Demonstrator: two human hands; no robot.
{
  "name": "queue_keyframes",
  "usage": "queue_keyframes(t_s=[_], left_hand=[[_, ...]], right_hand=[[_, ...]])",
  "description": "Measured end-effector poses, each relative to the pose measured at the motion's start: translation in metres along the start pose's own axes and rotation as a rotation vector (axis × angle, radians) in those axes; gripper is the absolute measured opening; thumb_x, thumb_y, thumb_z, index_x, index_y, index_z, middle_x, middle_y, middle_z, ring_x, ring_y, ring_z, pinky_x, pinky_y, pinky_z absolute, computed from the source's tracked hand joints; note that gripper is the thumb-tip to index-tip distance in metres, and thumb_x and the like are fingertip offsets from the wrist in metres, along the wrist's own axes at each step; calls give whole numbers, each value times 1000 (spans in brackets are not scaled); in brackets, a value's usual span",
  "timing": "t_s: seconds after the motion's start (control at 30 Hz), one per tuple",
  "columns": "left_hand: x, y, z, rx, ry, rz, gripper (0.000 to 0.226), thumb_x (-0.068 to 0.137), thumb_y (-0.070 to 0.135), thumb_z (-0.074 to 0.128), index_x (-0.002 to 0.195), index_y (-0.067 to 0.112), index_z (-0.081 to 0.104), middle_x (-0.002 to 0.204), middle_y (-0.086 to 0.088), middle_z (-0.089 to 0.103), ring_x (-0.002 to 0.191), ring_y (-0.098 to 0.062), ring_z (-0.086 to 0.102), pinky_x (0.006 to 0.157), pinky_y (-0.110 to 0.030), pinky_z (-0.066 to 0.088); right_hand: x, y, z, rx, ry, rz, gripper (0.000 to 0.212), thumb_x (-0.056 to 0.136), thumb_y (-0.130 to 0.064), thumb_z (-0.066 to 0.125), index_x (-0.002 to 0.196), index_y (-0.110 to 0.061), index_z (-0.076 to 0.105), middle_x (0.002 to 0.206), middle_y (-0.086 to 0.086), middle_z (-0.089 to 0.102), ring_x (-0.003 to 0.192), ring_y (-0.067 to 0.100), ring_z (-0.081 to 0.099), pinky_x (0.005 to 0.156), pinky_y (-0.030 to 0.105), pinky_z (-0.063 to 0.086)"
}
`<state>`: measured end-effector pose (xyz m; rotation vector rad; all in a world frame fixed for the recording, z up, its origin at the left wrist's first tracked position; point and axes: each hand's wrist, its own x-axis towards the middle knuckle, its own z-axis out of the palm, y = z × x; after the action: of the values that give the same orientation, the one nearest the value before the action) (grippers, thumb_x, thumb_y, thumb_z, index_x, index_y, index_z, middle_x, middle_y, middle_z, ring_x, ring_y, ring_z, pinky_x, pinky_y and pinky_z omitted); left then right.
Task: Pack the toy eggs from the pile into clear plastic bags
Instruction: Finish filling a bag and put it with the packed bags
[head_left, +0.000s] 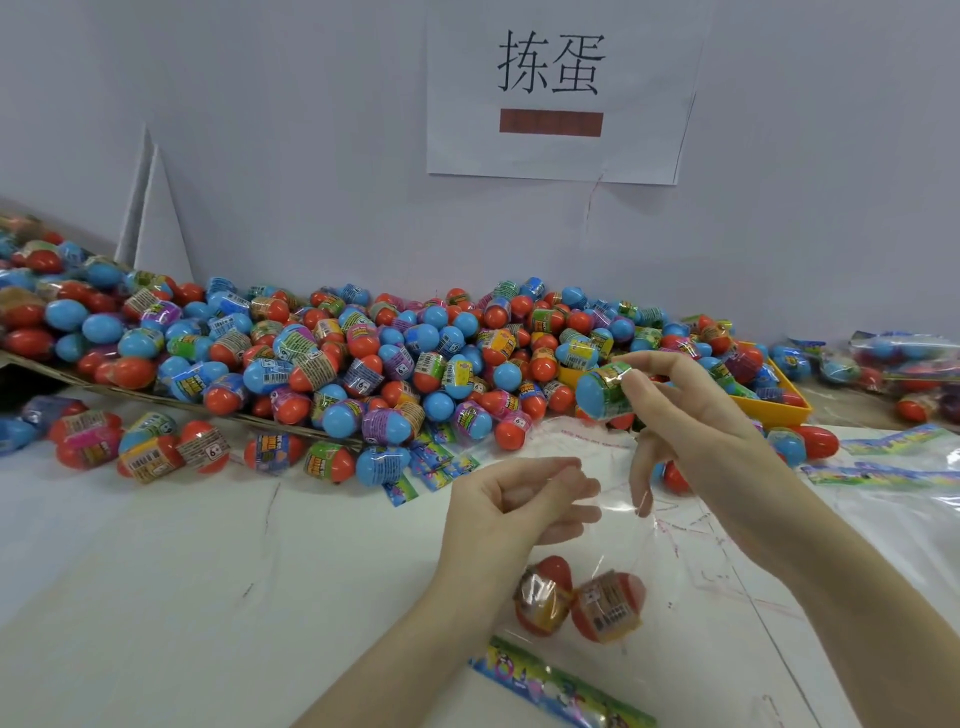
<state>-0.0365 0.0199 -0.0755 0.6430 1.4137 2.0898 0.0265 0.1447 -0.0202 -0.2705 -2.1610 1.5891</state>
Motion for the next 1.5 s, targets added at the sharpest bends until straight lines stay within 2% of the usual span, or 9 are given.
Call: queue_keyframes(t_s=[0.17, 0.37, 0.7, 0.93, 1.07, 1.13, 1.23, 1.37, 1.5], left_hand=[[-1, 1, 0, -10, 87, 82, 17, 67, 27, 63, 77, 16, 71, 75, -2, 74, 67, -15, 71, 58, -17, 53], [-1, 0, 1, -8, 123, 117, 19, 66, 29, 63, 76, 16, 71, 74, -1, 74, 67, -15, 71, 57, -16, 53], [-1, 1, 1, -5, 147, 139, 18, 64, 35, 63, 67, 21, 74, 74, -1, 74, 68, -15, 71, 58, -17, 54], [-1, 1, -1, 26, -11, 24, 27, 64, 46, 68, 81, 26, 73, 86, -2, 74, 86, -17, 70, 69, -18, 55], [-2, 3, -3, 46, -155, -35, 29, 68, 20, 73, 97, 23, 68, 98, 6, 73, 93, -14, 69, 73, -16, 53], [-2, 3, -3, 46, -152, -30, 34, 72, 2, 74, 99, 23, 67, 99, 6, 73, 92, -15, 69, 69, -15, 51], [-1, 1, -4, 86, -94, -14, 35, 75, -2, 70, 101, 21, 66, 97, 5, 73, 85, -11, 70, 68, -15, 51], [1, -2, -5, 105, -39, 8, 30, 73, 3, 73, 99, 17, 68, 82, 4, 73, 70, -5, 67, 63, -16, 51], [3, -3, -6, 96, 12, 10, 30, 70, 6, 76, 98, 15, 68, 82, 1, 73, 70, -7, 67, 63, -18, 52]], right_hand=[[1, -1, -3, -98, 67, -24, 3, 84, -30, 54, 87, -30, 53, 70, -11, 64, 40, 7, 58, 47, 8, 45], [-2, -3, -7, -198, 33, -87, 17, 75, -15, 67, 79, -31, 63, 68, -17, 67, 50, 5, 63, 46, 10, 46], [-7, -5, -7, -431, -109, -135, 24, 65, -28, 65, 79, -47, 61, 88, -19, 63, 65, 1, 61, 61, 2, 45], [-5, 1, -8, -457, -104, -108, 17, 65, -38, 65, 81, -42, 59, 78, -24, 62, 69, -3, 60, 61, 16, 51], [-2, 5, -9, -434, -67, -61, 16, 67, -38, 67, 81, -37, 60, 76, -20, 64, 69, -2, 61, 57, 14, 51], [0, 7, -7, -434, -42, -40, 15, 71, -34, 69, 81, -38, 58, 74, -21, 63, 70, -5, 60, 56, 13, 49], [0, 7, -3, -454, -32, -29, 16, 71, -36, 69, 80, -40, 55, 69, -28, 61, 74, -13, 58, 60, 11, 43], [-4, 6, 4, -530, 14, -68, 23, 57, -57, 61, 74, -42, 60, 72, -31, 63, 82, -12, 58, 93, 39, 42], [-6, 5, 12, -606, 20, -140, 17, 61, -64, 49, 65, -49, 55, 73, -41, 57, 91, -3, 55, 94, 49, 40]])
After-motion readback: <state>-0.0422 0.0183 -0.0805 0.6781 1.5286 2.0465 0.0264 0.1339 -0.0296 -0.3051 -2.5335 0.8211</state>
